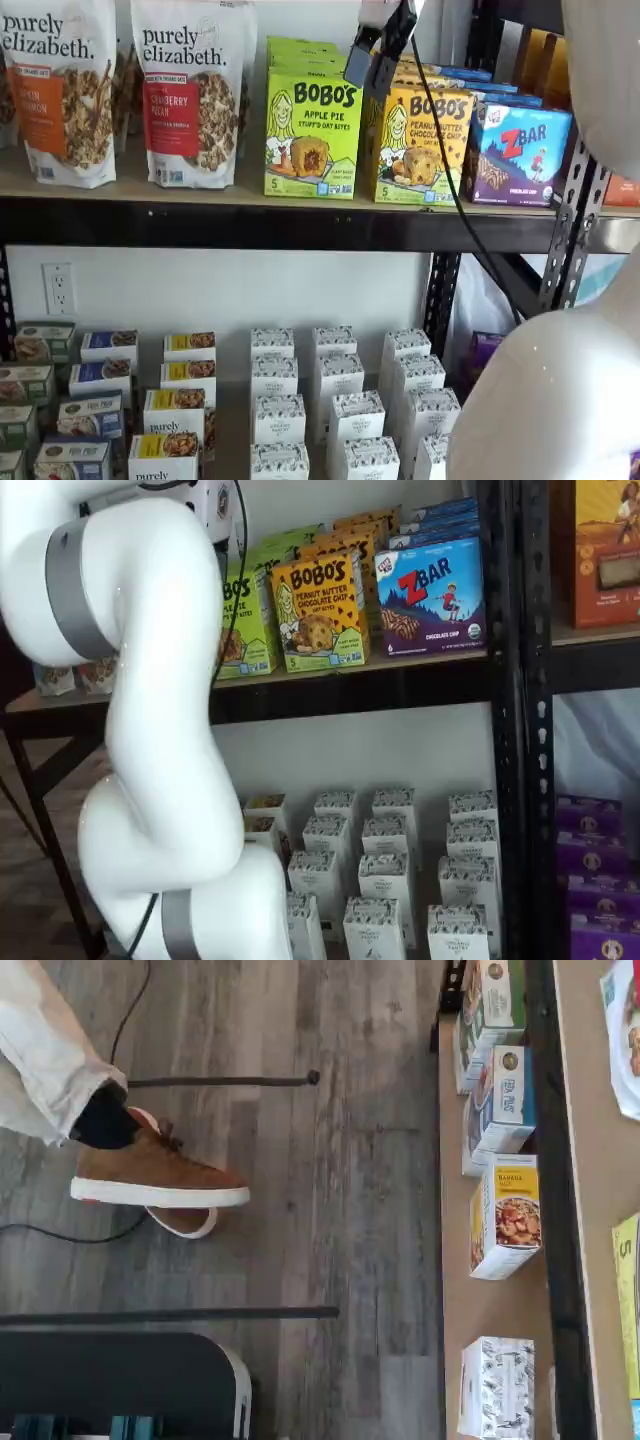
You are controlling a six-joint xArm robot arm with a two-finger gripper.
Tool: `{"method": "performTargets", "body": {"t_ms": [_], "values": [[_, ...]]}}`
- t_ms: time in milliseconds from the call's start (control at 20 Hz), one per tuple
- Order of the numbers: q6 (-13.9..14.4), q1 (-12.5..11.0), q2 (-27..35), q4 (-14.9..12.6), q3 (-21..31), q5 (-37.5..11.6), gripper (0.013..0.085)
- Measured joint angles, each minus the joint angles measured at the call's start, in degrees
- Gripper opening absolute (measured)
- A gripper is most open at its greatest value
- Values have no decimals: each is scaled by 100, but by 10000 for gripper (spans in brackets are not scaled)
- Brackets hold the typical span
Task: Pick the green box on the top shelf, the fourth from the left
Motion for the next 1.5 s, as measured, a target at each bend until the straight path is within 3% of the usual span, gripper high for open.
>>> {"method": "performTargets", "body": {"t_ms": [400, 650, 900, 1100, 1500], "values": [[-90, -148, -73, 178, 52, 17, 850], [-150, -194, -332, 293, 398, -533, 850], [-211, -236, -741, 547, 994, -1540, 850], [-197, -199, -804, 564, 1117, -1886, 850], [-143, -114, -713, 522, 1078, -2123, 850]]}}
